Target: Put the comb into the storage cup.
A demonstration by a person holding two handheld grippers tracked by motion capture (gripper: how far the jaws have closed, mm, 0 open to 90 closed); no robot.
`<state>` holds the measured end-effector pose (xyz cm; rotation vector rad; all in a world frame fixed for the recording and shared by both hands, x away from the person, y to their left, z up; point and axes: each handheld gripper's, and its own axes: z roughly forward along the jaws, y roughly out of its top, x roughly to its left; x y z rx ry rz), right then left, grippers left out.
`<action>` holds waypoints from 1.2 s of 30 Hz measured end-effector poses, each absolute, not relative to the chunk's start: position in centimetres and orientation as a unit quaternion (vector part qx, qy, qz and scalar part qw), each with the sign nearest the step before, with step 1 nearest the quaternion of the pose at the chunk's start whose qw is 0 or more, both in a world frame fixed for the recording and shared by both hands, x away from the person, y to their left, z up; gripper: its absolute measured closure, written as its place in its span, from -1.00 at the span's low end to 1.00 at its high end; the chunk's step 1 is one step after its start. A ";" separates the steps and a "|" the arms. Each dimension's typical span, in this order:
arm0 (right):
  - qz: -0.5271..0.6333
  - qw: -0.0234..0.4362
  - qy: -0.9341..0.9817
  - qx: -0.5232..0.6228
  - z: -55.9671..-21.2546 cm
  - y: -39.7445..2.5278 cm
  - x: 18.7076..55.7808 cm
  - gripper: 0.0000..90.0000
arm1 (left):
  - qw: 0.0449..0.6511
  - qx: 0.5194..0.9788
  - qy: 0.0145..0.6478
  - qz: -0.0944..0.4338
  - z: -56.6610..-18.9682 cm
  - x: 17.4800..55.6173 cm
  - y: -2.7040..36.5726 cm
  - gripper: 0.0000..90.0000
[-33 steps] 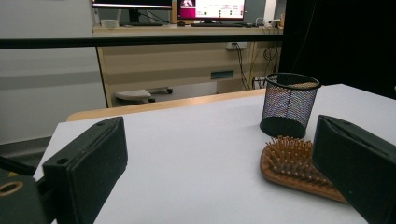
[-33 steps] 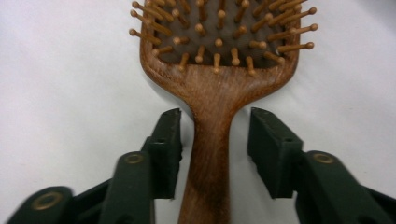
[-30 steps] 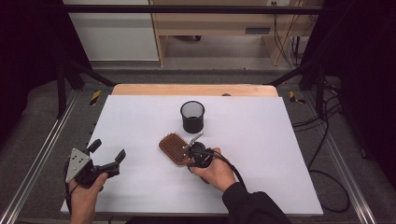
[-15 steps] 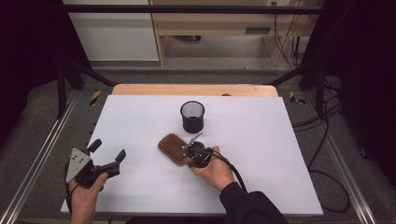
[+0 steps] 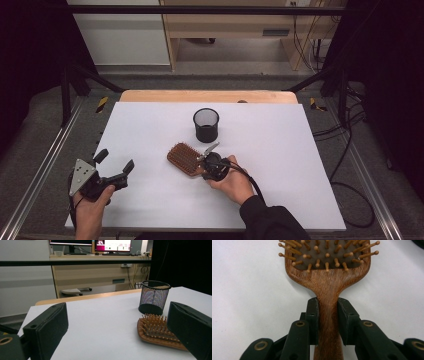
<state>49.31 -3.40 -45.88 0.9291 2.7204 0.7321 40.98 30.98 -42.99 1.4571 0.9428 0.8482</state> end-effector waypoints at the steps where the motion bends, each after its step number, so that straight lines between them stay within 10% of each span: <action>1: 0.248 0.089 0.913 0.311 -45.9 -3.5 49.3 0.61 | 0.569 0.621 0.401 0.361 -43.0 41.0 30.9 -0.91; 36: 0.454 0.161 0.820 0.310 -43.1 -9.1 46.5 0.61 | 0.662 0.616 0.380 0.195 -38.1 46.0 22.5 -0.93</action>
